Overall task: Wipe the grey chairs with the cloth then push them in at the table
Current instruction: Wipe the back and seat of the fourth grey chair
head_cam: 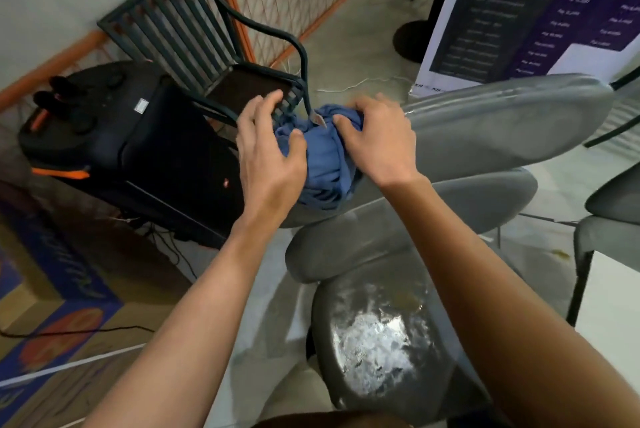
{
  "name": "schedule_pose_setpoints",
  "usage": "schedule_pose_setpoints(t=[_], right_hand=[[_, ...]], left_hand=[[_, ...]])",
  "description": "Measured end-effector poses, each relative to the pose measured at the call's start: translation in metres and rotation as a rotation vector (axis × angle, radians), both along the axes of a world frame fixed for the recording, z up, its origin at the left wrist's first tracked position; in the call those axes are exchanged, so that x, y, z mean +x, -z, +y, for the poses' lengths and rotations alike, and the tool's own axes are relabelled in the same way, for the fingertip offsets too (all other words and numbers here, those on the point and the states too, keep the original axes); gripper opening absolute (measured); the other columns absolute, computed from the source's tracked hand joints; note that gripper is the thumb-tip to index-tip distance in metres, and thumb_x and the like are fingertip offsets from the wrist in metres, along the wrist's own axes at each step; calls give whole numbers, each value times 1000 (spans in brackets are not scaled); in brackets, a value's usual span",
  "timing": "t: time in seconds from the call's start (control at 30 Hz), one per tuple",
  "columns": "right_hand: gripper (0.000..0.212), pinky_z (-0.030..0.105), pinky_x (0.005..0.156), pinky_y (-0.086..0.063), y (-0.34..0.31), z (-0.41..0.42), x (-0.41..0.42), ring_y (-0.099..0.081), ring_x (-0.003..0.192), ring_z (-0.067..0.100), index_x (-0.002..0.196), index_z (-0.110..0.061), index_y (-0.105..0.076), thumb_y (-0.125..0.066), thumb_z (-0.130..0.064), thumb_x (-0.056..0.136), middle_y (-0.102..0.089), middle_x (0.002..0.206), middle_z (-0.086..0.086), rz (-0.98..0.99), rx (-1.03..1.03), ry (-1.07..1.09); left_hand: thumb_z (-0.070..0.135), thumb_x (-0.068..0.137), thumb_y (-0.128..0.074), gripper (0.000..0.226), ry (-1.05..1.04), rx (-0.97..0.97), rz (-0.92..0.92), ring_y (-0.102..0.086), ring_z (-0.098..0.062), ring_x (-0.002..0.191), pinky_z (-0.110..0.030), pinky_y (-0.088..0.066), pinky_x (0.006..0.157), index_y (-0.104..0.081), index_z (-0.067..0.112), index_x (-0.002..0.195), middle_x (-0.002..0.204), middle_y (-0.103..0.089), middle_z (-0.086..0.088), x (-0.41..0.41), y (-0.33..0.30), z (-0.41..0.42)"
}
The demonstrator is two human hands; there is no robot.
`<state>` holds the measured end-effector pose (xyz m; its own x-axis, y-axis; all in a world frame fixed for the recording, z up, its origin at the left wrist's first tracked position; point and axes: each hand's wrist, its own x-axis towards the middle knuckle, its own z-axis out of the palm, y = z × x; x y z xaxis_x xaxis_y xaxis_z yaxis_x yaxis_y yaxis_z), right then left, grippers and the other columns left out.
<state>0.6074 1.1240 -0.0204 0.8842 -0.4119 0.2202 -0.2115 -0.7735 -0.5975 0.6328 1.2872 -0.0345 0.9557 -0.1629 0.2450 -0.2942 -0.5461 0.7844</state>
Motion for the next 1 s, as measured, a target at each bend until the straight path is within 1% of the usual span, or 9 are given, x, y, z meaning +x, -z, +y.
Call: schedule_pose_setpoints(t=[0.1,0.17,0.37,0.43,0.5,0.63,0.73,0.83,1.0], right_hand=[[31,48,86,-45,7,-3,0,-47,109,35,102,-16,-70,-56,-44,96,-58,113,9,44,-102,4],[34,48,91,-41,9,-4,-2,-44,114,33,106,-20,-70,-55,-49,96,-55,120,5,69,-115,22],[31,44,98,-33,13,-6,-18,-37,122,26,105,-25,-72,-58,-50,94,-51,123,-2,87,-49,-54],[31,44,99,-31,15,-7,-22,-37,123,24,106,-27,-72,-58,-51,94,-50,123,-3,86,-57,-65],[29,44,100,-31,14,-13,-23,-38,124,25,107,-29,-71,-59,-52,93,-50,125,-1,52,-54,-39],[29,49,105,-32,13,-43,-26,-40,129,24,116,-34,-66,-57,-50,93,-48,130,-1,-3,-58,56],[34,60,110,-29,18,-80,-29,-37,136,25,125,-32,-62,-54,-47,96,-47,137,1,35,-82,148],[36,74,112,-18,28,-117,-33,-27,146,26,133,-31,-58,-50,-42,100,-44,144,2,83,-89,200],[40,79,112,-5,38,-158,-34,-4,155,31,145,-39,-46,-37,-43,106,-30,160,3,161,-167,184]], left_hand=[[37,101,-51,39,27,77,59,-38,-9,130,-45,-41,111,-53,35,140,144,-49,11,-11,11,1],[39,101,-51,37,55,126,4,-41,-12,126,-48,-43,106,-57,30,137,137,-56,8,-16,15,3],[33,95,-62,32,51,263,-139,-45,-20,115,-50,-48,94,-56,24,126,123,-47,1,-18,11,9],[36,94,-63,37,76,306,-192,-46,-20,115,-49,-49,93,-54,25,129,125,-44,1,-19,8,6],[45,95,-62,48,132,396,-215,-45,-23,120,-47,-47,98,-50,28,139,135,-42,0,-16,8,3],[72,95,-50,75,214,696,-277,-44,-29,131,-46,-43,102,-33,33,156,152,-42,-1,-6,16,-2],[71,98,-46,74,212,783,-346,-53,-33,121,-47,-50,92,-31,28,157,145,-50,-5,0,18,-10],[69,101,-41,71,198,867,-400,-59,-36,111,-50,-51,85,-32,24,156,137,-55,-10,4,17,-24],[67,103,-34,70,246,981,-459,-60,-39,107,-51,-51,83,-30,23,157,132,-58,-12,11,12,-63]])
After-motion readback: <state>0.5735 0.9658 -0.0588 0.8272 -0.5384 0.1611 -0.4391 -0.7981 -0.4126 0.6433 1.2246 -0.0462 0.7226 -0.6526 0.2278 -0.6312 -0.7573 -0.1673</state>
